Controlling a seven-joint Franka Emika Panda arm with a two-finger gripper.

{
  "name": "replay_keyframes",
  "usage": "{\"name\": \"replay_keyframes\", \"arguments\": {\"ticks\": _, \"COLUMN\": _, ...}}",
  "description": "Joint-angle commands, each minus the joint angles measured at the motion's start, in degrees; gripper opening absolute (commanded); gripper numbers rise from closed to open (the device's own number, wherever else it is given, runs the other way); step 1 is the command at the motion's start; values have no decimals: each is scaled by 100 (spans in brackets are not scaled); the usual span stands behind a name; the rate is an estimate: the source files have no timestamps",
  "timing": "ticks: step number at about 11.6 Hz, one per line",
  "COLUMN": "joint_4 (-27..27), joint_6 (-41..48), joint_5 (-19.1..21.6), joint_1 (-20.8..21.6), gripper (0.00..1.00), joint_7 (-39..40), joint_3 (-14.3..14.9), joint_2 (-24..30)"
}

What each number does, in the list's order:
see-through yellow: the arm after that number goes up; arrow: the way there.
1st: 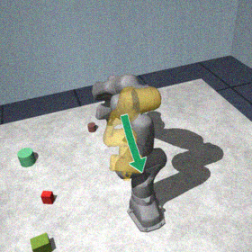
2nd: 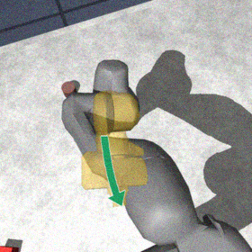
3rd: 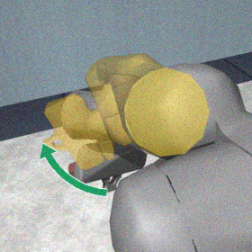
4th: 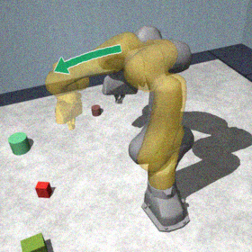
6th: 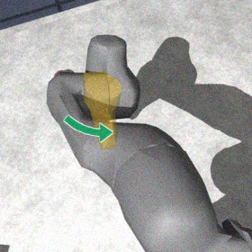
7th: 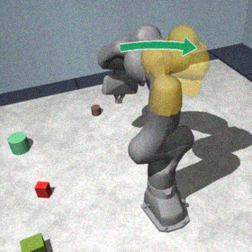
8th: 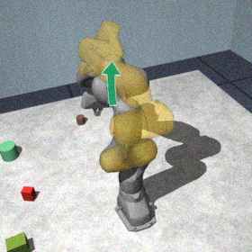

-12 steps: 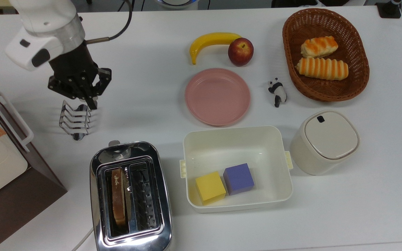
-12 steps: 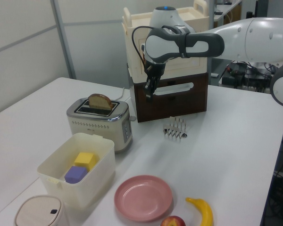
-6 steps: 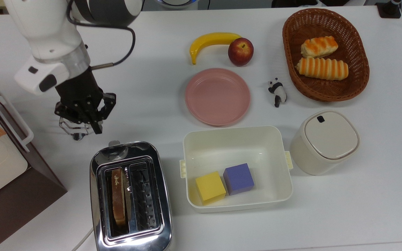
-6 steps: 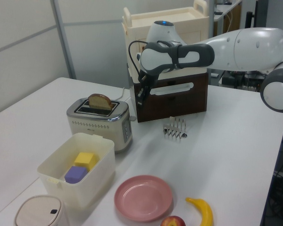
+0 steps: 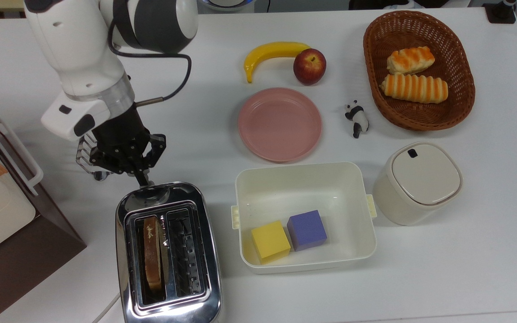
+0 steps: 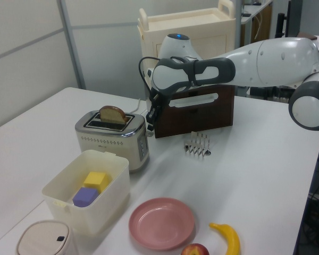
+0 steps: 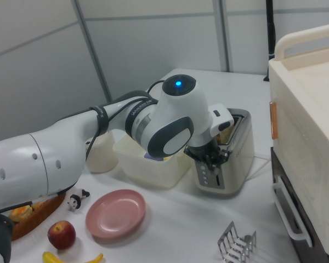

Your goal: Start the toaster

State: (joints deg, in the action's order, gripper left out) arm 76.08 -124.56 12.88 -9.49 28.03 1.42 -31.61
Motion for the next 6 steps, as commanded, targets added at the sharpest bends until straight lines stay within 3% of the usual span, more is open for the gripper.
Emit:
{"name": "replay_keyframes", "arguments": {"ticks": 1, "joint_4": 187, "joint_6": -323, "joint_5": 110, "joint_1": 105, "gripper": 0, "joint_7": 159, "joint_3": 7, "joint_2": -20}}
{"name": "replay_keyframes", "arguments": {"ticks": 6, "joint_4": 223, "joint_6": -323, "joint_5": 39, "joint_1": 96, "gripper": 0, "joint_7": 247, "joint_3": 16, "joint_2": -205}}
